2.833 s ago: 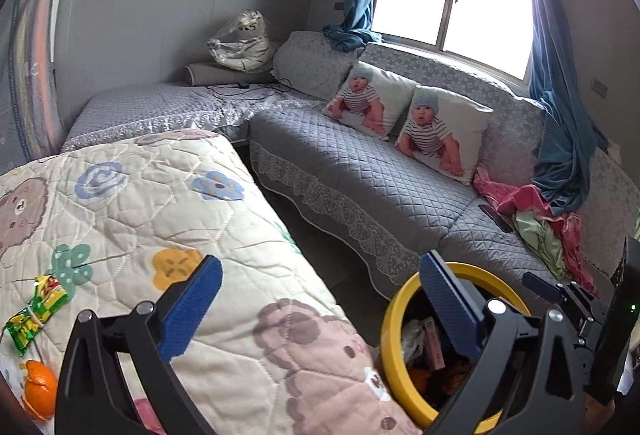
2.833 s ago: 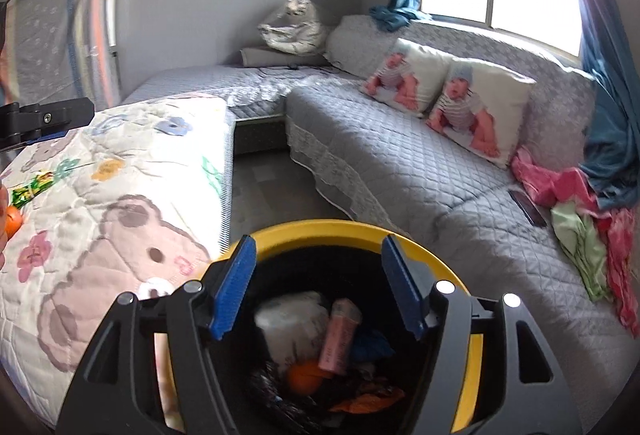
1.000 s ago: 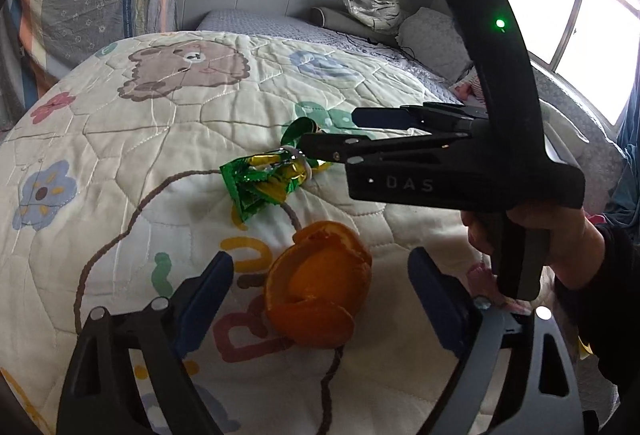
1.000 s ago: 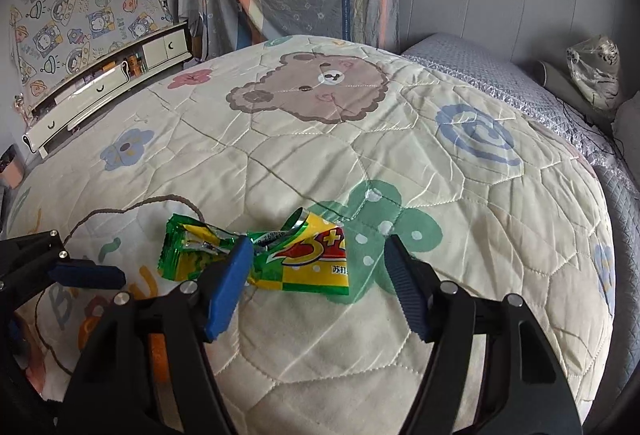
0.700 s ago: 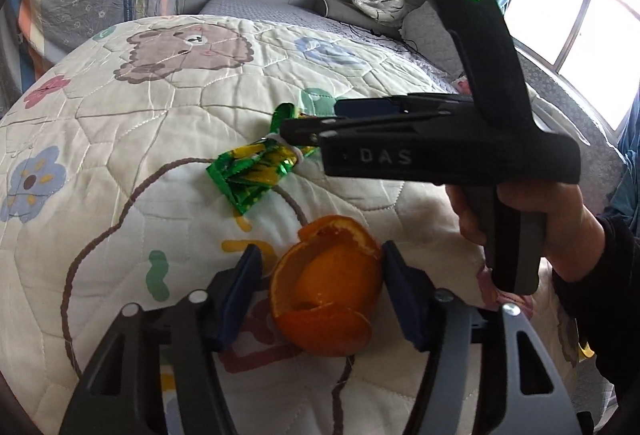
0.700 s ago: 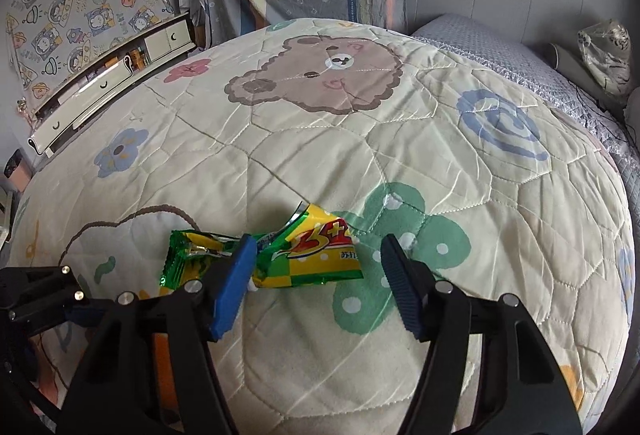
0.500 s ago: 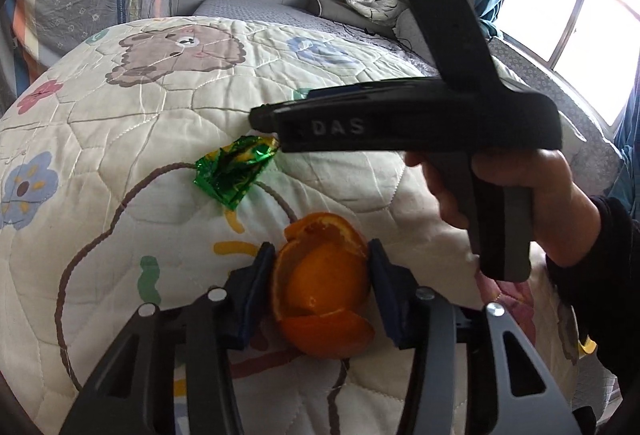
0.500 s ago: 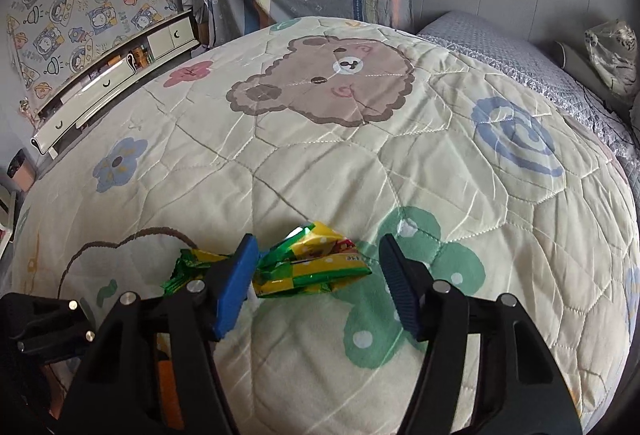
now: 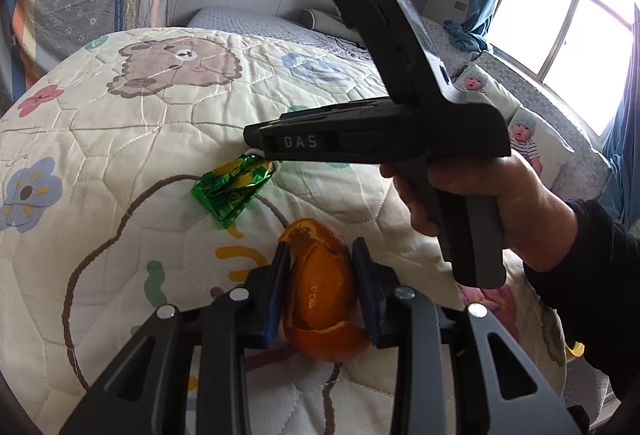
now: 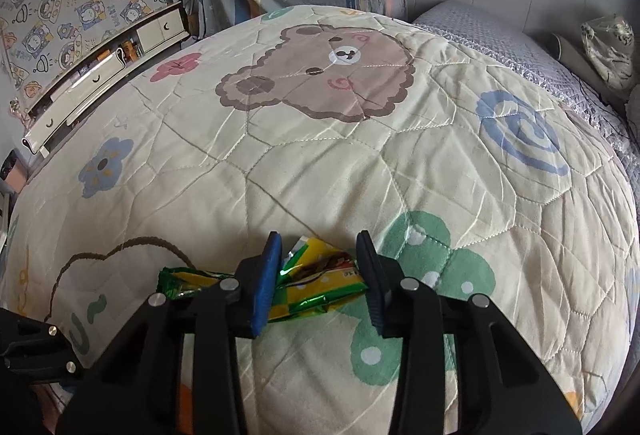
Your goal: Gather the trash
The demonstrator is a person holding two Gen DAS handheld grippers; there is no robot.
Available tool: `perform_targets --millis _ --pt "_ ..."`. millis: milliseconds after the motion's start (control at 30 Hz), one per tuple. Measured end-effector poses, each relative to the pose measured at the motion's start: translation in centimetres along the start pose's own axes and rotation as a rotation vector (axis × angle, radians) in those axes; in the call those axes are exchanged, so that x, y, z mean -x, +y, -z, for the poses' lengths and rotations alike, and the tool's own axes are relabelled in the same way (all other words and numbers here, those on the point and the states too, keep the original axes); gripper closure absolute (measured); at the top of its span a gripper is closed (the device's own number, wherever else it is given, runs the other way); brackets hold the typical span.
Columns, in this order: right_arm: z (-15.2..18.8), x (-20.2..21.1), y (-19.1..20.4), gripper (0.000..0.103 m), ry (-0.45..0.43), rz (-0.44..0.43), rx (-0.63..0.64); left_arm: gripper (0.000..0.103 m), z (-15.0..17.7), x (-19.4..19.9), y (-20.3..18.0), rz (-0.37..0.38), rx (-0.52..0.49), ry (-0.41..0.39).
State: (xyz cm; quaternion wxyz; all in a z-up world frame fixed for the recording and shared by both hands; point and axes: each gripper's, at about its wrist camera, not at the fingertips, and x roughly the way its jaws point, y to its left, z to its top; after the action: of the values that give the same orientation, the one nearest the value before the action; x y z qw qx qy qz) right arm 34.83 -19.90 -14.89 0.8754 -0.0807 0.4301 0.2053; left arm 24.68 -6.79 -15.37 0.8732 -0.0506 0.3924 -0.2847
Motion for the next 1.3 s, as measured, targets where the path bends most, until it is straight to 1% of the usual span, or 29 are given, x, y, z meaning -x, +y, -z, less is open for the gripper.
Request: perform_targets --millis 33,100,200,300,433,667,700,867,1033,1133,1233,1300 --pt "0.0 0.2 -0.1 0.071 -0.006 0.002 -0.002 0.074 0.0 0.1 -0.1 0.001 -0.003 -0.003" --pt "0.1 0.6 -0.1 0.08 -0.019 0.016 -0.003 0.075 0.0 0.4 -0.2 0.0 -0.005 -0.009" --pt "0.0 1.0 -0.5 0.085 -0.029 0.015 -0.018 0.075 0.0 0.9 -0.4 -0.004 -0.01 -0.014" --pt "0.0 1.2 -0.6 0.087 -0.032 0.018 -0.018 0.076 0.0 1.3 -0.5 -0.005 -0.014 -0.017" --pt "-0.1 1.9 -0.3 0.088 -0.057 0.027 -0.017 0.076 0.0 2.0 -0.6 0.003 -0.004 -0.023" --pt "-1.2 4.0 -1.0 0.093 -0.112 0.041 -0.037 0.076 -0.5 3.6 -0.7 -0.003 -0.005 -0.063" --pt "-1.4 4.5 -1.1 0.103 -0.124 0.047 -0.038 0.076 -0.6 3.8 -0.7 -0.006 -0.004 -0.068" --pt "-1.5 5.4 -2.0 0.103 -0.133 0.099 -0.058 0.076 -1.0 5.1 -0.5 -0.027 0.002 -0.099" --pt "-1.6 7.3 -2.5 0.103 -0.179 0.103 -0.078 0.076 -1.6 6.3 -0.5 -0.047 0.002 -0.13" --pt "-1.6 8.2 -2.4 0.103 -0.192 0.11 -0.067 0.076 -2.0 7.1 -0.6 -0.058 -0.003 -0.149" --pt "-1.2 8.2 -2.1 0.103 -0.169 0.092 -0.037 0.076 -2.3 7.8 -0.5 -0.064 0.0 -0.165" --pt "-0.8 8.0 -1.8 0.103 -0.165 0.098 -0.019 0.076 -2.3 8.3 -0.4 -0.068 0.005 -0.177"
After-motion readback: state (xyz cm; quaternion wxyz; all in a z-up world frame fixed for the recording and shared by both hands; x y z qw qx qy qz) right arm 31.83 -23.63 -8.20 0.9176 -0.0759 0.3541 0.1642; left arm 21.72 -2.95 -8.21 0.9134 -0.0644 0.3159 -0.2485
